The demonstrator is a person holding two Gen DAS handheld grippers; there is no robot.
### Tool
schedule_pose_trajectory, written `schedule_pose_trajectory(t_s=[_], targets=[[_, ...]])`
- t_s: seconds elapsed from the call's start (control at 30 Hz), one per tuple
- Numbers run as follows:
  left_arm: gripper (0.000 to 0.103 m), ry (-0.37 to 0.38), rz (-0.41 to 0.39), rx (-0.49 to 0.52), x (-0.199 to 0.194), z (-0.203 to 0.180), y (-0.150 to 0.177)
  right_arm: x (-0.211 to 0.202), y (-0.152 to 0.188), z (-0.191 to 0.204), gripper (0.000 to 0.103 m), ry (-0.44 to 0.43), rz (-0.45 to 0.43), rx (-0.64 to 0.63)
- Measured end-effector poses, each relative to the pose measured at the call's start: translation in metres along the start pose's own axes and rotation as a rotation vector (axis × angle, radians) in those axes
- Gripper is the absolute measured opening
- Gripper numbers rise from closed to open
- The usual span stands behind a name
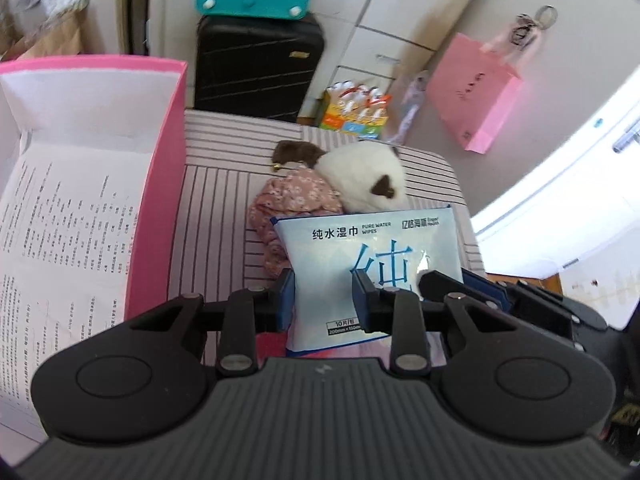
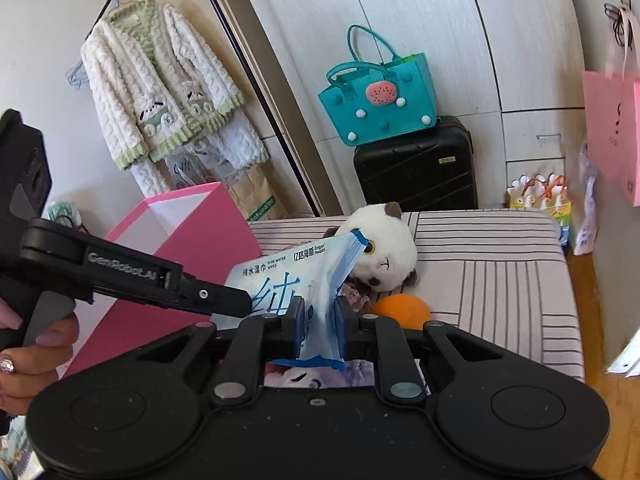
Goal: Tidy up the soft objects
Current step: 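Lift the wipes pack with the left tool and carry it over the pink box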
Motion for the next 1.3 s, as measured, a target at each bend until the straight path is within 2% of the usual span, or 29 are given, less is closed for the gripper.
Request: schedule_pose_trajectory(t_s=[0.17, 0.3, 0.4, 0.43, 0.5, 0.63, 0.67, 0.8, 0.9, 1.07, 1.17, 1.3], targets=[[0.029, 0.039, -0.031, 0.106, -0.027, -0.009, 0.004, -0.016, -0.003, 0.013, 0.023, 0.02, 0.041, -0.025], [0.029, 0.045, -0.072, 0.146, -0.042, -0.01, 0.003, -0.023, -0.007, 0.021, 0.023, 0.034, 0.042, -0.049], [0.03, 0.045, -0.075, 0.156, -0.048, -0.007, 0.002, -0.028, -0.009, 0.029, 0.023, 0.023, 0.033, -0.06], [0.036, 0.054, -0.057, 0.143, -0.049, -0.004, 0.001, -0.03, -0.008, 0.032, 0.023, 0.022, 0.03, -0.068], [0.041, 0.079, -0.028, 0.117, -0.049, 0.001, 0.0, -0.033, -0.009, 0.038, 0.023, 0.017, 0.023, -0.072], [0.041, 0.085, -0.021, 0.109, -0.043, 0.008, 0.003, -0.033, -0.012, 0.049, 0.019, 0.021, 0.016, -0.103], [0.04, 0.09, -0.015, 0.104, -0.041, 0.009, 0.004, -0.033, -0.011, 0.051, 0.019, 0.029, 0.016, -0.113], [0.026, 0.084, -0.012, 0.093, -0.041, 0.016, 0.007, -0.032, -0.01, 0.055, 0.019, 0.052, 0.019, -0.111], [0.019, 0.081, -0.001, 0.082, -0.047, 0.022, 0.005, -0.034, -0.012, 0.058, 0.019, 0.05, 0.042, -0.107], [0.019, 0.031, 0.023, 0.154, -0.067, 0.02, 0.002, -0.032, -0.018, 0.07, 0.022, 0.041, 0.117, -0.082], [0.019, 0.013, -0.009, 0.17, -0.084, 0.027, -0.002, -0.031, -0.023, 0.084, 0.022, 0.037, 0.142, -0.092], [0.019, 0.0, -0.06, 0.159, -0.111, 0.044, -0.007, -0.033, -0.031, 0.11, 0.022, 0.011, 0.13, -0.129]])
Point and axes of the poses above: each gripper's, at about its wrist camera, not at the fingertips, and x roughly the way its jaws point, z to its left, y to its underside, the point moved 3 cm from there along x, roughly the way its jaws point, and after that the axes turned 4 degrees about -z, right-handed, at the moved point
